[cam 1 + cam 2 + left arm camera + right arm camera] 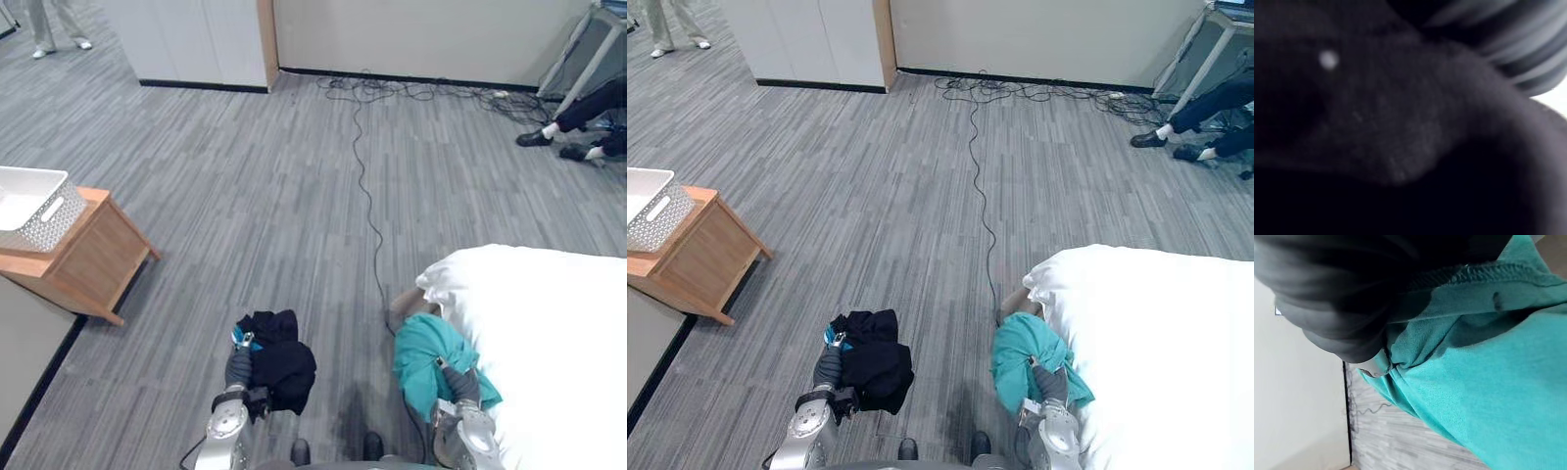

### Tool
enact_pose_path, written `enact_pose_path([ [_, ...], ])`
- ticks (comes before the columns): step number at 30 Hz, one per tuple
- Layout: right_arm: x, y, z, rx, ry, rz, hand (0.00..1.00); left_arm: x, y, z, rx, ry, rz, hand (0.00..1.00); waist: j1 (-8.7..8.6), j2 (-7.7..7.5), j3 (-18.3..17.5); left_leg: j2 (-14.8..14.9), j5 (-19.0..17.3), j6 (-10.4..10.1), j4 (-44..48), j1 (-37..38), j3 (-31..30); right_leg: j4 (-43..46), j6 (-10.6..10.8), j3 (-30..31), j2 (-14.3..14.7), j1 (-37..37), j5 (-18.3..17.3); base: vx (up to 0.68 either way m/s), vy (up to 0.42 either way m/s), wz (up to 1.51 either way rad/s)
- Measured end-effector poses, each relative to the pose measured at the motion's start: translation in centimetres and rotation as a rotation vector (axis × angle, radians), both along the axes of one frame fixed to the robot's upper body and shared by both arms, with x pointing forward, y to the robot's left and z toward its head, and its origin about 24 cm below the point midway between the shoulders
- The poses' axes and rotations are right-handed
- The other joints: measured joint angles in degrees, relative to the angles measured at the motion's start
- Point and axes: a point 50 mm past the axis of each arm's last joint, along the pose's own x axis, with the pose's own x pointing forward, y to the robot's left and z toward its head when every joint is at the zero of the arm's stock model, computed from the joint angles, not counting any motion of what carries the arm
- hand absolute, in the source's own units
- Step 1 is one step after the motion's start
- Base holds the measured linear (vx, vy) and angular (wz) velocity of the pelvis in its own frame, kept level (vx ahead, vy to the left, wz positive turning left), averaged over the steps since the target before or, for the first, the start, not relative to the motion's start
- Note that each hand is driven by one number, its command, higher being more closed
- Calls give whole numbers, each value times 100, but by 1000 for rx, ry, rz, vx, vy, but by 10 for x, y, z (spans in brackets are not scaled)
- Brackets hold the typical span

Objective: Tidy the bed and pick cloth on bed and put in laundry

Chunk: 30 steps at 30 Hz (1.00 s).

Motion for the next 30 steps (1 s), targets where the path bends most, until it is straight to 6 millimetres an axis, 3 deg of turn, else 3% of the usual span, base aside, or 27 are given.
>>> enact_pose_path([
  [5, -19, 8, -33, -2, 209, 65, 100, -19, 1, -35, -58, 190, 51, 100, -30, -13, -44, 41, -100, -93, -26, 272, 105, 445, -24, 80, 35, 18, -313, 1, -29, -10],
  [8, -28, 13, -44, -30, 311, 148, 100, -33, 9, -49, -87, 283, 122, 100, -28, -18, -44, 115, -455, -125, 273, 295, 331, 763, -44, 35, 39, 50, -592, 32, -50, 8],
  [10, -30, 11, -46, -71, 341, 203, 100, -36, 11, -52, -117, 295, 174, 100, -19, 46, 22, 375, -1120, -546, 1630, -157, 453, 925, -200, -111, 122, 230, -931, 87, -84, 55],
  [11, -25, 9, -44, -90, 330, 218, 100, -32, 15, -50, -122, 282, 196, 100, -23, 135, 162, 607, -1254, -724, 2986, -725, 539, 783, -271, -270, 146, 447, -1009, 65, -40, 67],
  [13, -16, 6, -41, -105, 312, 221, 100, -26, 15, -47, -125, 260, 222, 100, 26, 38, 380, 867, -1065, -802, 4361, -1394, 845, 584, -308, -357, 110, 694, -1007, 48, -49, 40],
  [14, -12, 3, -38, -118, 296, 219, 100, -26, 12, -46, -142, 257, 234, 100, 135, 82, 401, 963, -1186, -668, 4590, -1712, 943, 451, -313, -411, 76, 773, -1005, 78, -38, 13],
  [15, -9, -1, -35, -133, 283, 215, 100, -25, 11, -46, -146, 252, 233, 100, 140, 114, 418, 1008, -1233, -592, 4532, -1841, 1001, 365, -314, -429, 67, 810, -1004, 203, 29, 12],
  [18, 10, -9, -23, -180, 224, 212, 100, -15, 12, -37, -142, 199, 237, 100, 155, 79, 461, 864, -1162, -502, 3149, -2240, 1324, 155, -205, -467, -164, 839, -1073, 292, 111, 10],
  [20, 27, -12, -12, -206, 163, 213, 100, -4, 11, -28, -143, 139, 231, 100, 194, 11, 515, 591, -649, -379, 1740, -2410, 1481, 105, 60, -456, -434, 837, -1285, 420, 207, -6],
  [21, 30, -13, -10, -212, 152, 208, 100, -2, 12, -26, -142, 125, 230, 100, 254, 41, 507, 581, -309, -190, 1573, -2420, 1492, 122, 142, -429, -455, 843, -1372, 568, 289, -18],
  [22, 33, -11, -10, -211, 151, 195, 100, 5, 13, -21, -137, 102, 226, 100, 318, -132, 512, 388, -64, 276, 1678, -2396, 1582, 193, 283, -424, -666, 901, -1505, 653, 289, 9],
  [23, 33, -7, -10, -199, 147, 198, 100, 11, 15, -17, -130, 77, 229, 100, 316, -325, 497, 173, -295, 390, 1829, -2446, 1595, 445, 353, -441, -889, 865, -1528, 575, 214, 28],
  [24, 35, -5, -9, -196, 142, 196, 100, 13, 18, -14, -122, 64, 224, 100, 308, -360, 509, 109, -400, 470, 1948, -2450, 1586, 762, 375, -422, -962, 771, -1538, 623, 201, 42],
  [26, 40, 0, -8, -195, 129, 203, 100, 19, 15, -8, -123, 29, 210, 100, 308, -390, 521, 23, -700, 651, 2203, -2246, 1600, 2039, 673, -272, -1110, 397, -1434, 546, 189, 16],
  [27, 43, 4, -7, -193, 121, 213, 100, 18, 14, -7, -122, 23, 201, 100, 302, -379, 541, -17, -872, 727, 2215, -1881, 1610, 3395, 1240, 0, -1174, -31, -1061, 567, 204, -3],
  [28, 44, 6, -6, -195, 115, 228, 100, 20, 12, -4, -119, 8, 181, 100, 303, -338, 598, -28, -1096, 718, 2093, -1355, 1519, 4863, 1239, 212, -1082, -460, -905, 559, 190, -1],
  [29, 46, 8, -5, -199, 110, 236, 100, 21, 12, -2, -114, 1, 175, 100, 296, -310, 616, -26, -1173, 708, 1974, -1085, 1455, 5463, 1226, 192, -1026, -623, -911, 637, 154, 15],
  [30, 48, 8, -1, -208, 88, 242, 100, 20, 13, -1, -110, -7, 172, 100, 256, -239, 655, -27, -1209, 700, 1664, -523, 1301, 6338, 1023, -44, -976, -963, -1027, 522, 93, 37],
])
